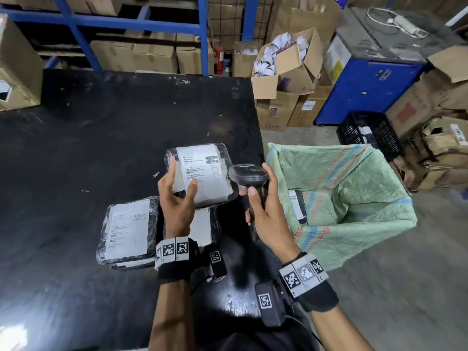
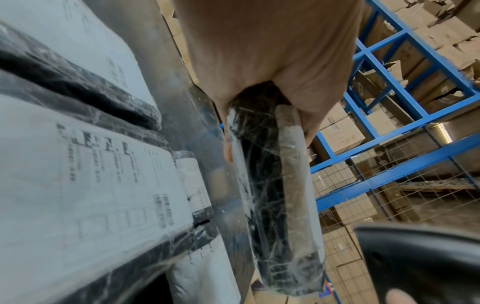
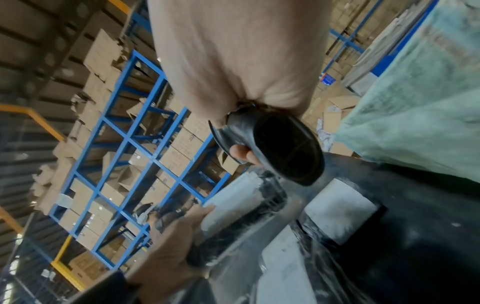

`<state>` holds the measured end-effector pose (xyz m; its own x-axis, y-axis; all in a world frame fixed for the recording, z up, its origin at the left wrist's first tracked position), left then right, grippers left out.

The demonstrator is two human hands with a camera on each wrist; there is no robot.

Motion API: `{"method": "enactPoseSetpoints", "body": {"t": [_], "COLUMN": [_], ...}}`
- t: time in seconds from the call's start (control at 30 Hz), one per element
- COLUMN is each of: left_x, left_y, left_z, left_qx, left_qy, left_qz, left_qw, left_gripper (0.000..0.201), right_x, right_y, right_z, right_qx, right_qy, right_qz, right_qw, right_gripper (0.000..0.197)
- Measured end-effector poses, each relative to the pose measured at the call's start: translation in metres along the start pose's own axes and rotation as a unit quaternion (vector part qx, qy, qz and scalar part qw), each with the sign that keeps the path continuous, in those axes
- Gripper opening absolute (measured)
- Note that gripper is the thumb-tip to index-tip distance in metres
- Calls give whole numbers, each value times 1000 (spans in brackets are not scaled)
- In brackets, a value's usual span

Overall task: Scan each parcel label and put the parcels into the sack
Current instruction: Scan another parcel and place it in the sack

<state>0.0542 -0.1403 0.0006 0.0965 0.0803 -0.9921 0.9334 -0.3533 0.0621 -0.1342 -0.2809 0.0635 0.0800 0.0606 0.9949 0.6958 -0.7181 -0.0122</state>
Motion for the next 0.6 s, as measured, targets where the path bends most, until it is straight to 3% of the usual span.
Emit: {"method": "enactPoseSetpoints", "body": {"t": [0.4,0.6], "left_x": [25,24], "left_y": [1,0], "left_z": [-35,-34], "left_qx": [-32,-12], "left_qy": [5,30], "left_qz": [-13,-11], "left_qw": [999,999], "left_gripper": [69,68], "right_x": [-139,-178], "right_y": [-18,-15], "right_z": [6,19], "right_qx": [5,9], "right_qy": [-80,-108], "right_qz": [116,148], "right_qw": [990,983], "right_gripper": [58,57]}}
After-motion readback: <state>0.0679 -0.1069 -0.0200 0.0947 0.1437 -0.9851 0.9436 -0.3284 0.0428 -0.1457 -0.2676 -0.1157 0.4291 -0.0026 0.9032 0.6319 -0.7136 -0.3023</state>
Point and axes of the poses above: each hand's wrist, its own y-axis towards the middle knuckle, its own z-axis out of the palm, x = y × z, the point moved 9 cm from there along y, towards the middle knuckle, and after that the axes turned 6 degrees about y, right-handed, at the moved point
